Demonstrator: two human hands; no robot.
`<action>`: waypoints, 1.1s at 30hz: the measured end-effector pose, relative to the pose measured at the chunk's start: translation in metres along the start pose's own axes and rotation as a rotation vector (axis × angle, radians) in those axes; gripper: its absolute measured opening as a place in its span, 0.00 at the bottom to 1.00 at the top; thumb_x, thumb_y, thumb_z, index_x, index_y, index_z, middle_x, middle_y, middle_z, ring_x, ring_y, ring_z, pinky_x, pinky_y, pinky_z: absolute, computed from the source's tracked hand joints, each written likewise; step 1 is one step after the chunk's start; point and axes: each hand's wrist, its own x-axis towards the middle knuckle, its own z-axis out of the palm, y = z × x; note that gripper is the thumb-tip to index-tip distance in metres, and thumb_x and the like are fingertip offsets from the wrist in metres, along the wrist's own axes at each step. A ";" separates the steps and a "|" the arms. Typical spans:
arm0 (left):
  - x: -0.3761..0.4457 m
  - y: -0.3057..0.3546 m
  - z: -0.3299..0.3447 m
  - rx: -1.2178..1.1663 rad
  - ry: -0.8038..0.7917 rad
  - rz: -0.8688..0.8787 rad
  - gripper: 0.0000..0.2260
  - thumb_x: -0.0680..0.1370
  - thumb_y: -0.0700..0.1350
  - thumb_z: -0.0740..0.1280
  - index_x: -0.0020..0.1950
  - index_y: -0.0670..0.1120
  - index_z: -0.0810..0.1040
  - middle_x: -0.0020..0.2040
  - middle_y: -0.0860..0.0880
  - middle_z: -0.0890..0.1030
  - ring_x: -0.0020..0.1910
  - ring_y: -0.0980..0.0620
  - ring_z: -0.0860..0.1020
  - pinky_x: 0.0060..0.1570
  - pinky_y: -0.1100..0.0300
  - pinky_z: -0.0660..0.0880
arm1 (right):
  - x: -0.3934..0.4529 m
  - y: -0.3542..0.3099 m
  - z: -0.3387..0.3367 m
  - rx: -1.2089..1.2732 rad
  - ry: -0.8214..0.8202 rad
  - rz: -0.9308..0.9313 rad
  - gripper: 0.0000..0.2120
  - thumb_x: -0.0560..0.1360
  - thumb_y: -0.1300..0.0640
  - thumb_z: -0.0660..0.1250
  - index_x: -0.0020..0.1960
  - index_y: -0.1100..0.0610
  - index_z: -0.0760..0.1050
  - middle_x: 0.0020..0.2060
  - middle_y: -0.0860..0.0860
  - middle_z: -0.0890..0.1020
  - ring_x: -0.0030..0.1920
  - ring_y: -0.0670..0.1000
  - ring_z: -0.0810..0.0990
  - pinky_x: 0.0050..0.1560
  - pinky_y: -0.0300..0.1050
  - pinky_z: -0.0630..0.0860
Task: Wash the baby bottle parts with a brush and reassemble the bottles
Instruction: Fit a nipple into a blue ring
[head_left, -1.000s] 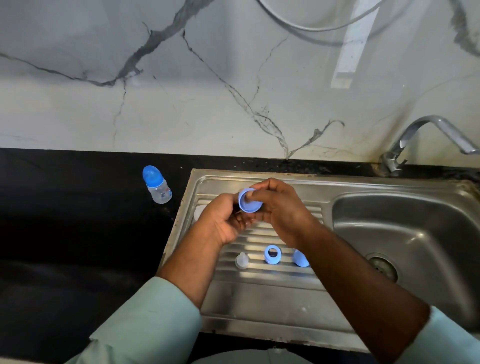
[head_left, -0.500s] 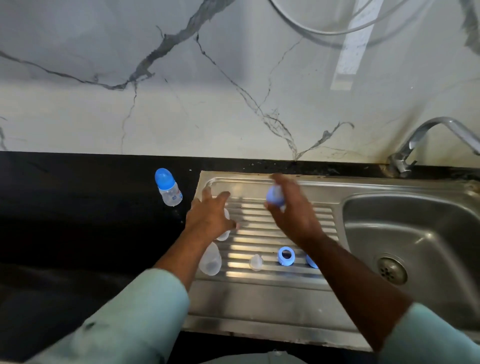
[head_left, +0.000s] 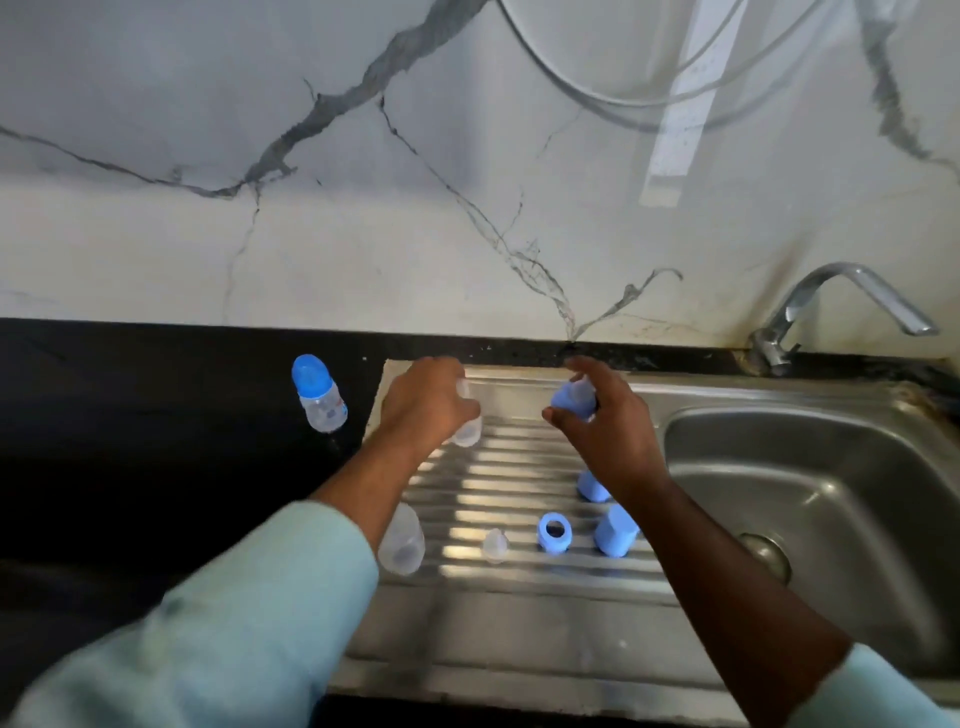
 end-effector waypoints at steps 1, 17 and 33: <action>0.003 0.001 -0.001 -0.244 0.001 -0.025 0.15 0.70 0.47 0.76 0.56 0.49 0.82 0.54 0.47 0.81 0.46 0.48 0.81 0.42 0.58 0.78 | 0.004 -0.001 -0.002 0.019 0.033 0.004 0.23 0.68 0.53 0.77 0.60 0.46 0.73 0.50 0.44 0.78 0.47 0.45 0.76 0.47 0.39 0.72; -0.041 -0.003 -0.013 -1.098 -0.342 -0.391 0.21 0.74 0.59 0.71 0.54 0.43 0.79 0.32 0.45 0.80 0.23 0.55 0.71 0.18 0.66 0.66 | -0.006 -0.020 -0.022 0.318 -0.227 -0.196 0.22 0.62 0.63 0.79 0.51 0.49 0.77 0.53 0.48 0.80 0.51 0.49 0.79 0.46 0.43 0.79; -0.063 -0.007 -0.020 -0.773 -0.205 0.341 0.22 0.70 0.37 0.77 0.59 0.52 0.73 0.59 0.51 0.73 0.54 0.55 0.77 0.46 0.62 0.78 | 0.010 -0.049 -0.031 0.533 -0.285 0.364 0.16 0.73 0.52 0.71 0.43 0.67 0.78 0.28 0.59 0.78 0.24 0.55 0.76 0.24 0.42 0.75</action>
